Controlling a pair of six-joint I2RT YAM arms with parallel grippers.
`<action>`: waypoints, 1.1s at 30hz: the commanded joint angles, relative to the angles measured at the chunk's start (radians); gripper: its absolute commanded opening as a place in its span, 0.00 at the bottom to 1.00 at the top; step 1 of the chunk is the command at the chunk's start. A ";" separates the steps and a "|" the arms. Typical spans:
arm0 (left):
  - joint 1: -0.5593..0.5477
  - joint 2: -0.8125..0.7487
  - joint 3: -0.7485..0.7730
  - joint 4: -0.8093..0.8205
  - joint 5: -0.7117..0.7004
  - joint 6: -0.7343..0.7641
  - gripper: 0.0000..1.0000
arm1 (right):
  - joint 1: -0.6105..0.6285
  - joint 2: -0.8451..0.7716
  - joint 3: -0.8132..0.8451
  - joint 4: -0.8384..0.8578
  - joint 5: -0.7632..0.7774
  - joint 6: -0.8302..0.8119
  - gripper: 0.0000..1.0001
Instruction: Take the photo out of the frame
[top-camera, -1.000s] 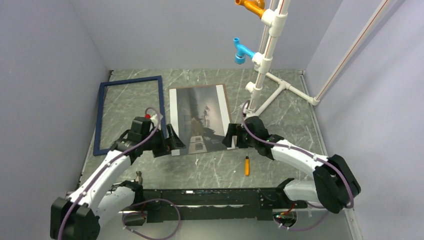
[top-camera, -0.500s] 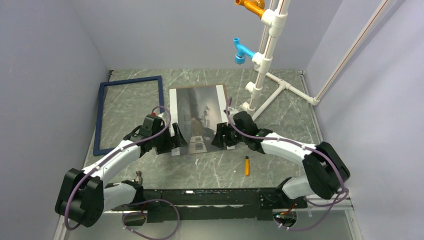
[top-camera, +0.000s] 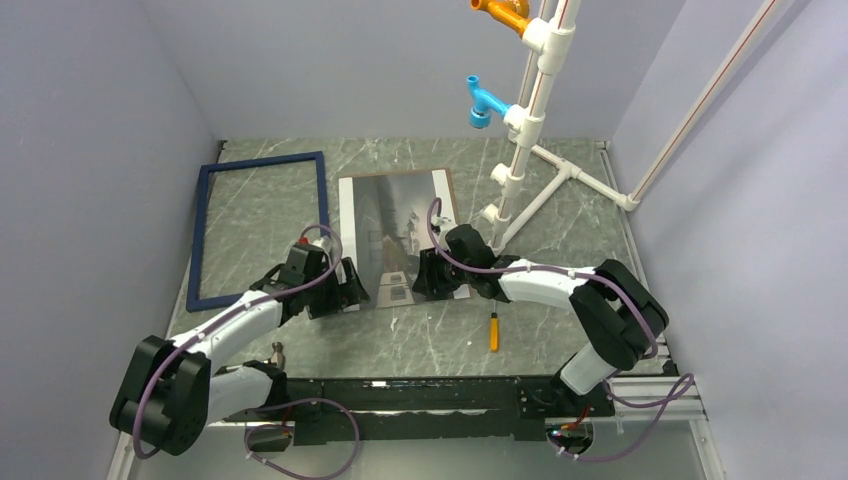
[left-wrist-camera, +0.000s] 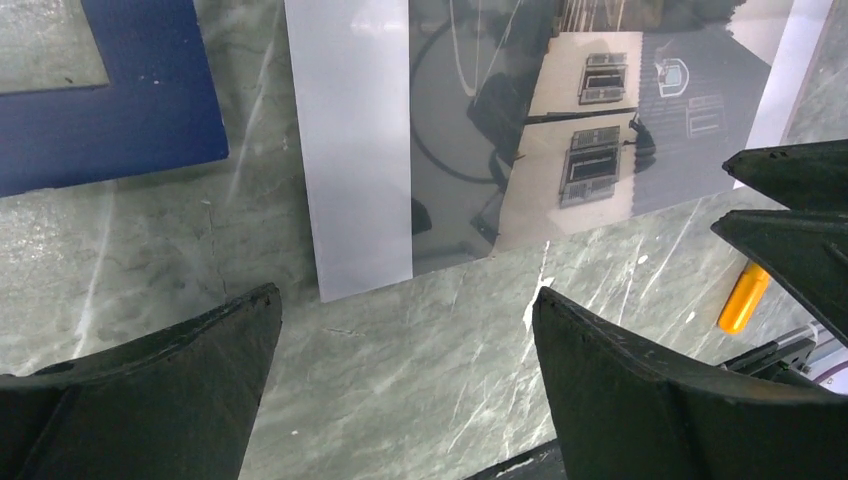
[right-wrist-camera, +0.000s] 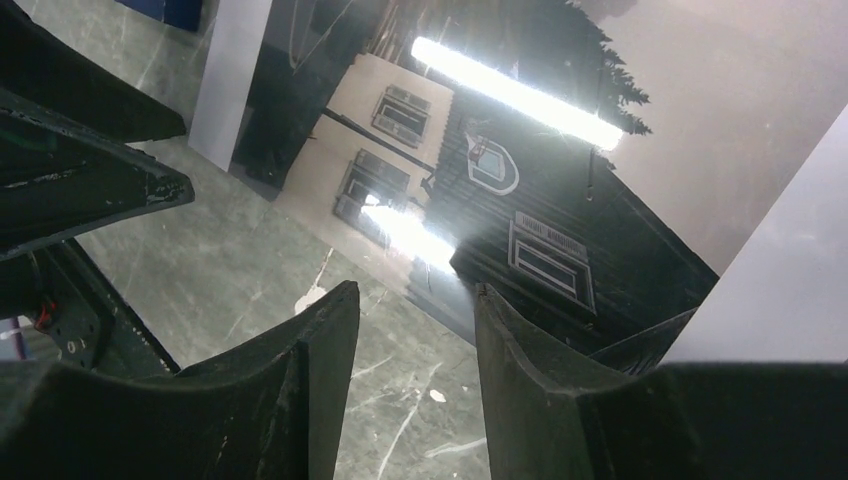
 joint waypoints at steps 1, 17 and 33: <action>-0.005 0.028 -0.013 0.099 0.004 0.005 0.99 | -0.005 0.007 -0.029 0.075 0.022 0.013 0.48; -0.005 -0.014 0.001 0.116 0.056 -0.027 0.99 | -0.006 0.049 -0.058 0.106 -0.005 0.035 0.47; -0.005 -0.081 0.030 0.080 0.096 -0.085 0.90 | -0.006 0.080 -0.053 0.115 -0.024 0.026 0.47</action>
